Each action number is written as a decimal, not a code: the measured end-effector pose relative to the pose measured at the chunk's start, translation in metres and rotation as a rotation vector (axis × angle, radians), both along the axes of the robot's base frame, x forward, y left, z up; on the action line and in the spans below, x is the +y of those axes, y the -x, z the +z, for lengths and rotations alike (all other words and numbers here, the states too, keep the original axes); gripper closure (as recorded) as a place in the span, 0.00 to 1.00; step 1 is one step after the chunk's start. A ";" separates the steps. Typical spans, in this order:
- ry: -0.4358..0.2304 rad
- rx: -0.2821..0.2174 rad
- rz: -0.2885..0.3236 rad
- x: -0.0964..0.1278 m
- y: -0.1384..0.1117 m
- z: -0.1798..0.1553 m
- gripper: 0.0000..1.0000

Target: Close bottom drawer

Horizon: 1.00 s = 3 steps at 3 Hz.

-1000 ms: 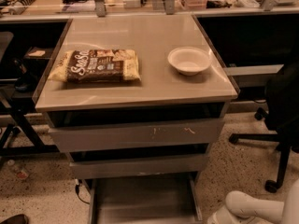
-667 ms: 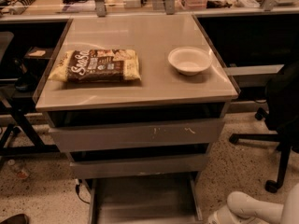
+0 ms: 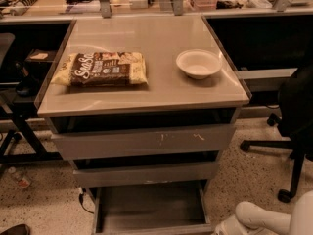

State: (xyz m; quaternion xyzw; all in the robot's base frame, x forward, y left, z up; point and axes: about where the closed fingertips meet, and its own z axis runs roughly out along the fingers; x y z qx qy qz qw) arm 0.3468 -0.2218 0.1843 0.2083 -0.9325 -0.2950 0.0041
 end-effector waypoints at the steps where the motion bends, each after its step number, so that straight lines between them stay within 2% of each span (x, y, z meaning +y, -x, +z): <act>1: -0.007 -0.057 -0.041 -0.005 -0.022 0.009 1.00; 2: -0.023 -0.122 -0.088 -0.009 -0.044 0.022 1.00; 3: -0.039 -0.165 -0.143 -0.013 -0.066 0.021 1.00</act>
Offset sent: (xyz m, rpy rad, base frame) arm 0.0726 -0.0181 0.0416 0.0368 -0.2043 -0.1470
